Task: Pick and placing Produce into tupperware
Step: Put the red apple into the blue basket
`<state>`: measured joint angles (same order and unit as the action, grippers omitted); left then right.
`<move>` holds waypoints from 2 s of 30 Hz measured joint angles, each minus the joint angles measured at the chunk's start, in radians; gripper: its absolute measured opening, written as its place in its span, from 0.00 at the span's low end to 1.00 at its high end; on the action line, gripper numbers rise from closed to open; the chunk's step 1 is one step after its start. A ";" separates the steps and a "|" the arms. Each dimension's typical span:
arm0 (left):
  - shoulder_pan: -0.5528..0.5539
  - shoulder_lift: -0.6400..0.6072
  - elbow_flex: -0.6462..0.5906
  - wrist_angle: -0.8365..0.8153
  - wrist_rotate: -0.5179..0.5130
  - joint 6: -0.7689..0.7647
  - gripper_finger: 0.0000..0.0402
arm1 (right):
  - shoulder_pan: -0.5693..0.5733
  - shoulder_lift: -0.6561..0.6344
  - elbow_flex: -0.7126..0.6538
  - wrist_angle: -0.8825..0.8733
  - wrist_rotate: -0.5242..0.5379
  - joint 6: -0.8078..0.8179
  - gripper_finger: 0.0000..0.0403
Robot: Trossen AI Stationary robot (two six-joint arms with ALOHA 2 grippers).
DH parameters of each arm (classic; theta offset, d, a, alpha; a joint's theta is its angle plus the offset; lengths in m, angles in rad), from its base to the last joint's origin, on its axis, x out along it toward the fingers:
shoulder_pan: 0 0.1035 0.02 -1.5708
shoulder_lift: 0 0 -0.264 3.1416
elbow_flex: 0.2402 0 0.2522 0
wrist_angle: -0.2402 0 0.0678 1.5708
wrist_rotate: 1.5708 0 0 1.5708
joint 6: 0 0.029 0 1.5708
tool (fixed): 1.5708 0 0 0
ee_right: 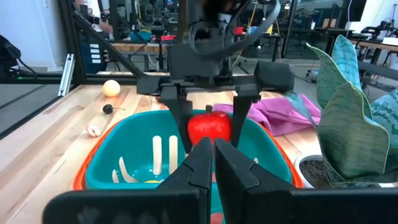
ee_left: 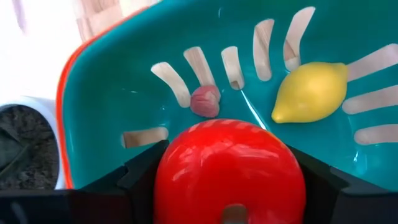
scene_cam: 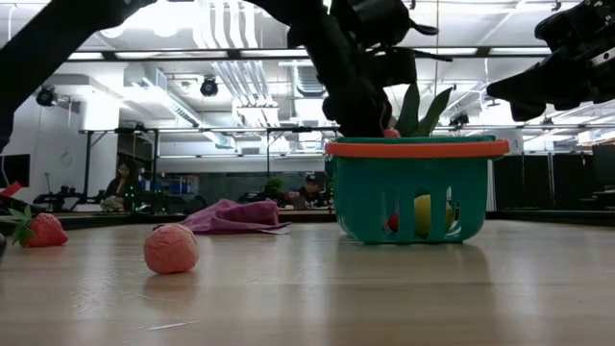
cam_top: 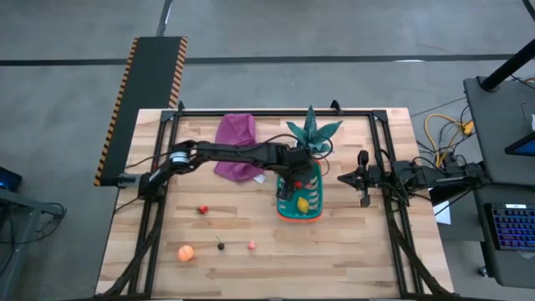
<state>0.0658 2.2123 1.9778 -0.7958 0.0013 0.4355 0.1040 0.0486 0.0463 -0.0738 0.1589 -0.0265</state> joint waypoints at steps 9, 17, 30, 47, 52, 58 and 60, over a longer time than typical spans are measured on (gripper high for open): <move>0.000 0.002 0.000 0.002 0.000 -0.001 0.59 | 0.000 0.000 0.000 0.000 0.000 -0.001 0.02; 0.000 0.003 -0.002 0.001 -0.001 -0.007 0.61 | 0.000 0.000 0.000 0.000 0.000 -0.001 0.02; 0.001 0.004 -0.003 0.013 -0.009 -0.010 0.65 | 0.000 0.000 0.000 0.000 0.000 0.000 0.02; 0.001 0.004 -0.004 0.027 -0.009 -0.010 0.66 | 0.000 0.000 0.000 0.000 0.000 0.000 0.02; 0.001 0.004 -0.004 0.027 -0.009 -0.011 0.66 | 0.000 0.000 0.000 0.000 0.000 0.000 0.02; 0.001 0.004 -0.004 0.027 -0.009 -0.013 0.66 | 0.000 0.000 0.000 0.000 0.000 0.000 0.02; 0.001 0.004 -0.004 0.027 -0.009 -0.013 0.66 | 0.000 0.000 0.000 0.000 0.000 0.000 0.02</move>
<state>0.0666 2.2158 1.9736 -0.7692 -0.0074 0.4220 0.1043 0.0486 0.0463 -0.0738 0.1589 -0.0269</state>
